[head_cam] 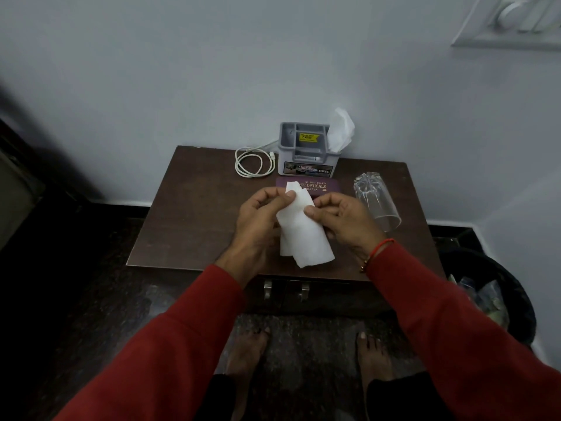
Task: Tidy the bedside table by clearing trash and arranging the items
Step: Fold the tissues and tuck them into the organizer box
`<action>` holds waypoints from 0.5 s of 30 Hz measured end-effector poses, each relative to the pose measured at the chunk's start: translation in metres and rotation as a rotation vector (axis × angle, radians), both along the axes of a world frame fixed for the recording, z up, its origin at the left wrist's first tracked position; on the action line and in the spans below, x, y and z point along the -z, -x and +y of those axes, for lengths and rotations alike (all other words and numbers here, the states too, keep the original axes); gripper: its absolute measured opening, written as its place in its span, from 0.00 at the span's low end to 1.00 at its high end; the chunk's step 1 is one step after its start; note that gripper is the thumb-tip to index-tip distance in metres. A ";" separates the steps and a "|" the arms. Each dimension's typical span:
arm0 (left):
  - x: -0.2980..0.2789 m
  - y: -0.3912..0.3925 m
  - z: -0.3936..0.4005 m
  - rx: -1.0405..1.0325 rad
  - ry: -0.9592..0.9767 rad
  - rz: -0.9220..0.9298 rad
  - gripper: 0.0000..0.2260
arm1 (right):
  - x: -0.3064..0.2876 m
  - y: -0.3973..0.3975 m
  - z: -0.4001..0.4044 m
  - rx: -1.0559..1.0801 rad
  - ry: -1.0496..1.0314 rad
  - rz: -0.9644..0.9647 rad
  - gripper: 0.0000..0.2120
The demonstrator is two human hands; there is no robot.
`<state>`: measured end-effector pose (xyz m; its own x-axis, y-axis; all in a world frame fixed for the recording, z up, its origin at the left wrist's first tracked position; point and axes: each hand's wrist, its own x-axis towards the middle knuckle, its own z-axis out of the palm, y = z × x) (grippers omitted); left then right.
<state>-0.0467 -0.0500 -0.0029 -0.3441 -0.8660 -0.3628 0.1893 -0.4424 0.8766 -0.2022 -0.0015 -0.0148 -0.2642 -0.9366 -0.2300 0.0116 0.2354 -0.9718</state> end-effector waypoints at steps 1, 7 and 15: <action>-0.002 0.000 0.000 0.000 -0.026 0.022 0.04 | 0.000 0.000 -0.001 0.016 0.008 -0.027 0.05; 0.004 -0.002 -0.003 0.018 -0.048 -0.013 0.05 | -0.002 -0.002 0.001 0.064 0.064 0.035 0.03; 0.011 -0.004 -0.014 -0.176 -0.094 0.096 0.09 | -0.013 0.001 -0.002 0.269 0.069 -0.434 0.03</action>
